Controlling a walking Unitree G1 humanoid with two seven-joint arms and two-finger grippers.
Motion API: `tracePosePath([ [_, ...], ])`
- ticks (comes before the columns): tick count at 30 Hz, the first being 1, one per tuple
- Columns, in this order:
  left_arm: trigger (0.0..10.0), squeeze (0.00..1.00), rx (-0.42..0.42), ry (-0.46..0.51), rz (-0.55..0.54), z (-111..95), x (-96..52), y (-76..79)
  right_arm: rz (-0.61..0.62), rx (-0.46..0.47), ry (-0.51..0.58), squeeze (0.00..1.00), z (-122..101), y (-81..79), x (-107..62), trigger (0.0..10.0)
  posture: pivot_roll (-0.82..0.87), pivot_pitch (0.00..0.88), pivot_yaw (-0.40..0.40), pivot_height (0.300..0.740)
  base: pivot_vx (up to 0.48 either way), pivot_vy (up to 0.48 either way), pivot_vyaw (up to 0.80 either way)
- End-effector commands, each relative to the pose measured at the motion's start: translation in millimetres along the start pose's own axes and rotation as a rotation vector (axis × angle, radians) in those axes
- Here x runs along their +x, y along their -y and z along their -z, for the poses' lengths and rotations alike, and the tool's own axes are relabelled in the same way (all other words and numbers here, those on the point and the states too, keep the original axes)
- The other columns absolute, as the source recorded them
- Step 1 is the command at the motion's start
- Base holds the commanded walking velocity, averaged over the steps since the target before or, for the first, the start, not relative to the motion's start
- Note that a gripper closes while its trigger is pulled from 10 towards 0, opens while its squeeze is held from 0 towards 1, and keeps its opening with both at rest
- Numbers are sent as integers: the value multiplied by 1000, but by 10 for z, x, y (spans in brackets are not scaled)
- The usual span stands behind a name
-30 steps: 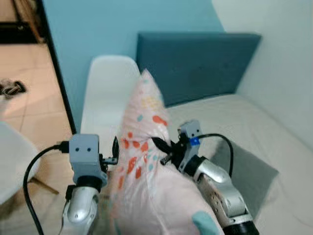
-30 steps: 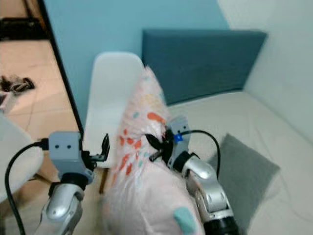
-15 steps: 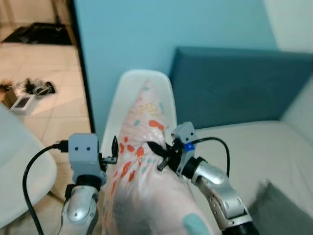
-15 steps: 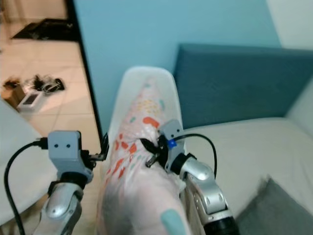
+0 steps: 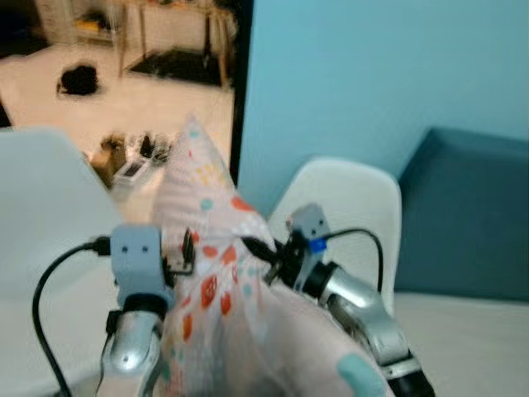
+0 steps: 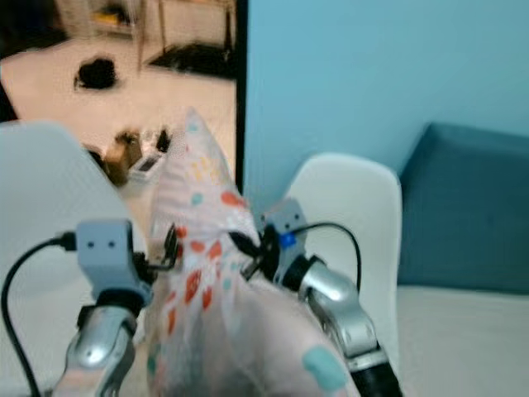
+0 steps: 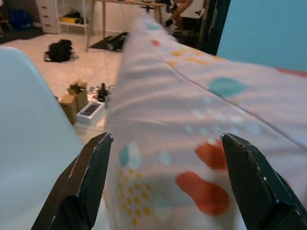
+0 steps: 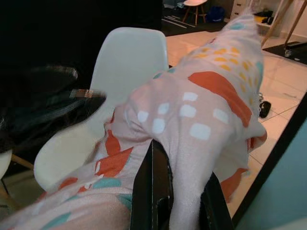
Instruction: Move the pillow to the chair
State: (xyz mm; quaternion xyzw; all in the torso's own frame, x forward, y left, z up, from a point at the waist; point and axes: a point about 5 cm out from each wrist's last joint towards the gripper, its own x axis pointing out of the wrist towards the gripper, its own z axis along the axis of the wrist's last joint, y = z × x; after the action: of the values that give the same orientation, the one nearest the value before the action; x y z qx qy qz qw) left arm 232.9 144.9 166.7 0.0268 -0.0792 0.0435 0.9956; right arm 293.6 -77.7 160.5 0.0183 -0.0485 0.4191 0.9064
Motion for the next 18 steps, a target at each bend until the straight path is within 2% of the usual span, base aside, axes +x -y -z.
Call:
tracePosePath([
  [1,10000,0,31,-23,19,31,-14,17,33,24,32,0,-60,61,-15,10000,35,0,-143,740,0,-461,0],
  [2,10000,0,35,-24,25,30,-13,25,46,28,12,0,-51,92,-10,10000,36,0,-142,740,0,-461,0],
  [5,10000,0,31,-27,27,30,-16,32,105,-48,-63,0,-29,229,-13,10000,35,0,-143,740,0,-461,0],
  [7,10000,0,31,-27,27,30,-16,32,105,-48,-63,0,-29,229,-13,10000,35,0,-143,740,0,-461,0],
  [8,10000,0,23,-27,29,30,-17,34,141,-97,-99,0,-31,328,-30,10000,35,0,-143,740,0,-420,0],
  [9,10000,0,23,-27,29,30,-17,34,141,-97,-99,0,-31,328,-30,10000,35,0,-143,740,0,-420,0],
  [11,10000,0,6,-24,31,25,-22,35,246,-196,-209,0,-11,584,-104,10000,31,0,-143,740,0,0,0],
  [13,10000,0,6,-24,31,25,-22,35,246,-196,-209,0,-11,584,-104,10000,31,0,-143,740,0,0,0],
  [15,10000,0,-5,-23,37,21,-32,37,316,-321,-332,0,33,785,-201,10000,32,0,-143,740,0,0,0],
  [17,10000,0,-5,-23,37,21,-32,37,316,-321,-332,0,33,785,-201,10000,32,0,-143,740,0,0,0],
  [18,10000,0,-9,-24,42,20,-35,38,317,-378,-392,0,70,839,-236,10000,32,0,-141,740,0,0,0],
])
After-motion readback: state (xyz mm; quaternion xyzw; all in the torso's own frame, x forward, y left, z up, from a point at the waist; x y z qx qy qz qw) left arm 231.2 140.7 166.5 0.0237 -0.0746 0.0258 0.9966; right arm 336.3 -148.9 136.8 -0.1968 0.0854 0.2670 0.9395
